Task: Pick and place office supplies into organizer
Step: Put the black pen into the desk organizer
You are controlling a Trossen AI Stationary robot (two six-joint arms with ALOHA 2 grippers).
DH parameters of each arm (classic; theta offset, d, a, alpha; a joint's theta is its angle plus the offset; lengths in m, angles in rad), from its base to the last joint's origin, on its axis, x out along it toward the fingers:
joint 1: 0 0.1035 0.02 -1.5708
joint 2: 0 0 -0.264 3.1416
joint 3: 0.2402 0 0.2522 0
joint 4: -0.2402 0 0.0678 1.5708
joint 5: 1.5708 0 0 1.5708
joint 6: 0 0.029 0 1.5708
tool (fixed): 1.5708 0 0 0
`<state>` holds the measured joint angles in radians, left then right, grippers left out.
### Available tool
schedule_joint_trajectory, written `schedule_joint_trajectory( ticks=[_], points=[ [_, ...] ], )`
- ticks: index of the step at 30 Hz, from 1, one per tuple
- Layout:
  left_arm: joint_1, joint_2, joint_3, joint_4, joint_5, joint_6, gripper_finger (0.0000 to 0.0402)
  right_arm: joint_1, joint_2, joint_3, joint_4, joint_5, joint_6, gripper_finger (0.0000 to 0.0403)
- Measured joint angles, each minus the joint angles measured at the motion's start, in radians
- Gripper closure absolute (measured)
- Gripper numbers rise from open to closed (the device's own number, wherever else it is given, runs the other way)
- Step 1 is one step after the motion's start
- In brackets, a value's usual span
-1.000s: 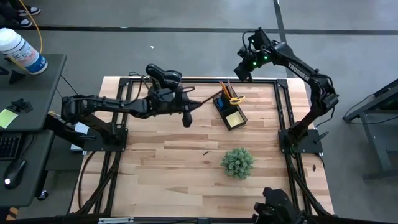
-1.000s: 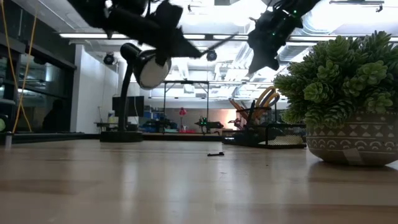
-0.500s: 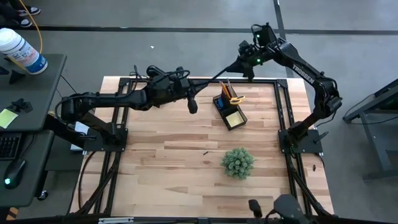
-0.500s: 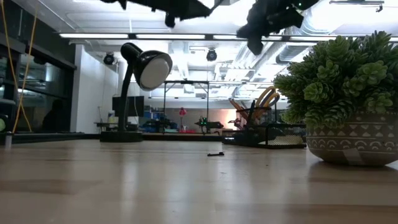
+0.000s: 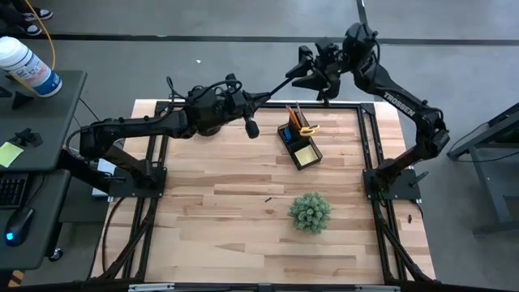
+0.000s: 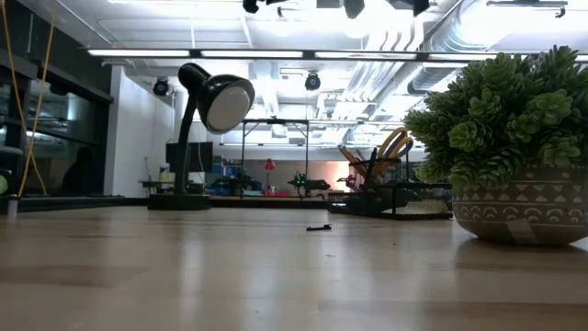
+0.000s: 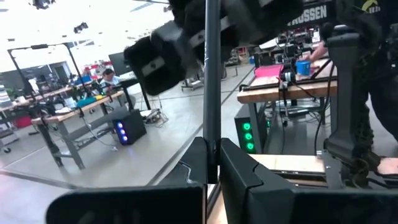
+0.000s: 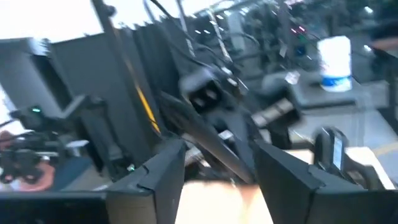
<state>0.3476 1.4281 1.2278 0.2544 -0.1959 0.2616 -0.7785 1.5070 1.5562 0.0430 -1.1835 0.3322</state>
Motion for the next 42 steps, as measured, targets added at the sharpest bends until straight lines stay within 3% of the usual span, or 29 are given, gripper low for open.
schedule_joint_trajectory(
  ticks=[6, 10, 19, 30, 39, 42],
  points=[
    [0.0, 0.0, 0.0, 0.0, 0.0, 0.0, 0.0401, 0.063, 0.0, 0.0, 0.112, 0.051, 0.096, 0.0202],
    [0.0, 0.0, 0.0, -0.004, 0.0, 0.0, 0.0401, 0.098, 0.0, 0.0, 0.112, 0.122, 0.098, 0.0217],
    [-0.003, 0.0, 0.0, -0.003, 0.021, -0.008, 0.0401, 0.121, 0.002, -0.001, 0.12, 0.184, 0.056, 0.0378],
    [-0.002, -0.002, 0.002, -0.022, 0.05, 0.004, 0.04, 0.115, 0.002, -0.002, 0.13, 0.195, 0.053, 0.0379],
    [0.001, 0.0, 0.0, -0.152, 0.035, -0.046, 0.0401, -0.053, -0.001, 0.023, 0.094, 0.177, 0.077, 0.0379],
    [0.0, 0.001, 0.0, -0.165, 0.032, -0.048, 0.0401, -0.098, 0.0, 0.023, 0.004, 0.185, 0.035, 0.0379]
  ],
)
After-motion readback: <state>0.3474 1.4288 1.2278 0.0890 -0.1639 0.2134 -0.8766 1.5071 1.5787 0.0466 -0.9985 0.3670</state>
